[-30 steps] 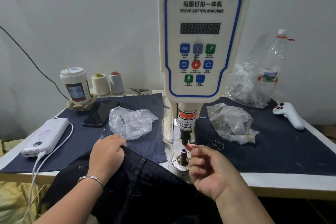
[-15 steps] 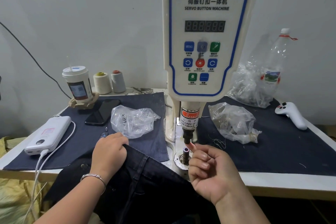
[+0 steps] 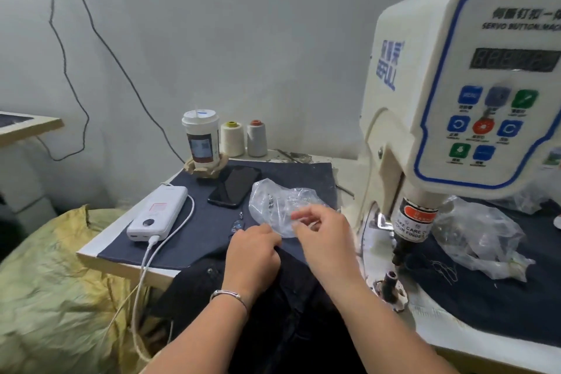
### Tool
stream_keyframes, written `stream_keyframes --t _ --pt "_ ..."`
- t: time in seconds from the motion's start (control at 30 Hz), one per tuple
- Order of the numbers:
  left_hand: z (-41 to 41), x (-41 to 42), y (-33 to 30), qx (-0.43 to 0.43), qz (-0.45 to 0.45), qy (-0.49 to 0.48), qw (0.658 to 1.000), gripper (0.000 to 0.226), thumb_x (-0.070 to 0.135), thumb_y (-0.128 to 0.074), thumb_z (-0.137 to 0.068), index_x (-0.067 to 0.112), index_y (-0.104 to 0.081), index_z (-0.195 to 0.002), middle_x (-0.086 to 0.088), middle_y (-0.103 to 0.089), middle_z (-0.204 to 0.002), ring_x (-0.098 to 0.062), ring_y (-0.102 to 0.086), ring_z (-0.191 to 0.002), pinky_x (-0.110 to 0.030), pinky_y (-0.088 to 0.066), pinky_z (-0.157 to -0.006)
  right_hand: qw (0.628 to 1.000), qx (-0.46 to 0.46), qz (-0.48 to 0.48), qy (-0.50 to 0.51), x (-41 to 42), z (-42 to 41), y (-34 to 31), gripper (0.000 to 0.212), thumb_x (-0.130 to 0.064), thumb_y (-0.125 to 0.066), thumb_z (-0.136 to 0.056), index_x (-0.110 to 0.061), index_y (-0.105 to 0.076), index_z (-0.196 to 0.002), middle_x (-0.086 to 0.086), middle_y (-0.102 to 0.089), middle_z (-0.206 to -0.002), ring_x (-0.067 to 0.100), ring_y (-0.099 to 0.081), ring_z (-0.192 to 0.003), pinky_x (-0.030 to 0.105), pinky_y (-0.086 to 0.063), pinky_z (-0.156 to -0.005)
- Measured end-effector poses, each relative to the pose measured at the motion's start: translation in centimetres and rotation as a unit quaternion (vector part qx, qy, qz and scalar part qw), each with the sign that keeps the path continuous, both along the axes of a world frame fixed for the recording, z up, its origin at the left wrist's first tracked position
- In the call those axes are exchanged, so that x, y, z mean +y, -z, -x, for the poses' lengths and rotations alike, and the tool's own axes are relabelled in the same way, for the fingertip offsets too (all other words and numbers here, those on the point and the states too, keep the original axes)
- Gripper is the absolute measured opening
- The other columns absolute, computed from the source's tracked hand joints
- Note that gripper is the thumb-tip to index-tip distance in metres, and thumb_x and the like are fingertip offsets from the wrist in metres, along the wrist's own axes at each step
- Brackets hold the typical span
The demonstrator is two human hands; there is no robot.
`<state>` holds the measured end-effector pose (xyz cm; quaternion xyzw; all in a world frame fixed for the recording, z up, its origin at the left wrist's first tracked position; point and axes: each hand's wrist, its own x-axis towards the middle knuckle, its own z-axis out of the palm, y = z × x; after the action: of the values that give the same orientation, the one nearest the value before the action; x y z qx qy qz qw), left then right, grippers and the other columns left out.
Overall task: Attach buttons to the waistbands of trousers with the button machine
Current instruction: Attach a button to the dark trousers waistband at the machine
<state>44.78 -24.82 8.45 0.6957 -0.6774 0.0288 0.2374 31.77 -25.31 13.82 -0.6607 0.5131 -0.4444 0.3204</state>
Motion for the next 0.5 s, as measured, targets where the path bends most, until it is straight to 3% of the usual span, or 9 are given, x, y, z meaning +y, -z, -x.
stream_keyframes --t 0.13,0.23,0.37,0.5 --pt "-0.1 0.2 -0.2 0.000 0.008 0.001 1.000 0.024 0.010 -0.040 -0.066 0.011 -0.064 -0.064 -0.006 -0.064 -0.074 -0.032 -0.058 -0.072 -0.034 -0.026 -0.062 0.968 0.250 0.004 -0.020 -7.3 -4.5 -0.1 0.027 -0.016 -0.051 -0.092 -0.032 -0.072 -0.095 0.003 -0.051 -0.115 0.021 -0.051 -0.108 0.033 -0.046 -0.087" --pt "0.0 0.4 -0.4 -0.014 0.022 0.006 1.000 0.013 0.006 -0.052 -0.055 0.015 -0.061 -0.052 0.000 -0.058 -0.058 -0.025 -0.056 -0.054 -0.032 -0.025 -0.052 0.929 0.370 -0.004 -0.019 -10.1 -6.8 1.3 0.028 -0.020 -0.048 -0.095 -0.031 -0.068 -0.112 0.006 -0.043 -0.129 0.026 -0.038 -0.124 0.036 -0.041 -0.096" --pt "-0.2 0.0 0.1 -0.015 0.059 0.011 0.998 0.012 0.008 -0.056 -0.051 0.019 -0.061 -0.049 0.005 -0.056 -0.054 -0.020 -0.054 -0.049 -0.029 -0.029 -0.047 0.898 0.440 -0.015 0.010 -12.2 -8.0 2.5 0.030 -0.020 -0.052 -0.094 -0.021 -0.064 -0.121 0.005 -0.041 -0.134 0.026 -0.035 -0.127 0.034 -0.042 -0.095" --pt "-0.2 -0.1 0.6 -0.009 0.055 0.006 0.998 0.016 0.007 -0.052 -0.052 0.018 -0.063 -0.052 0.005 -0.056 -0.055 -0.020 -0.053 -0.051 -0.029 -0.034 -0.049 0.904 0.425 0.017 0.036 -12.5 -8.5 3.6 0.027 -0.022 -0.046 -0.097 -0.016 -0.065 -0.115 0.007 -0.044 -0.129 0.025 -0.038 -0.121 0.034 -0.042 -0.087"
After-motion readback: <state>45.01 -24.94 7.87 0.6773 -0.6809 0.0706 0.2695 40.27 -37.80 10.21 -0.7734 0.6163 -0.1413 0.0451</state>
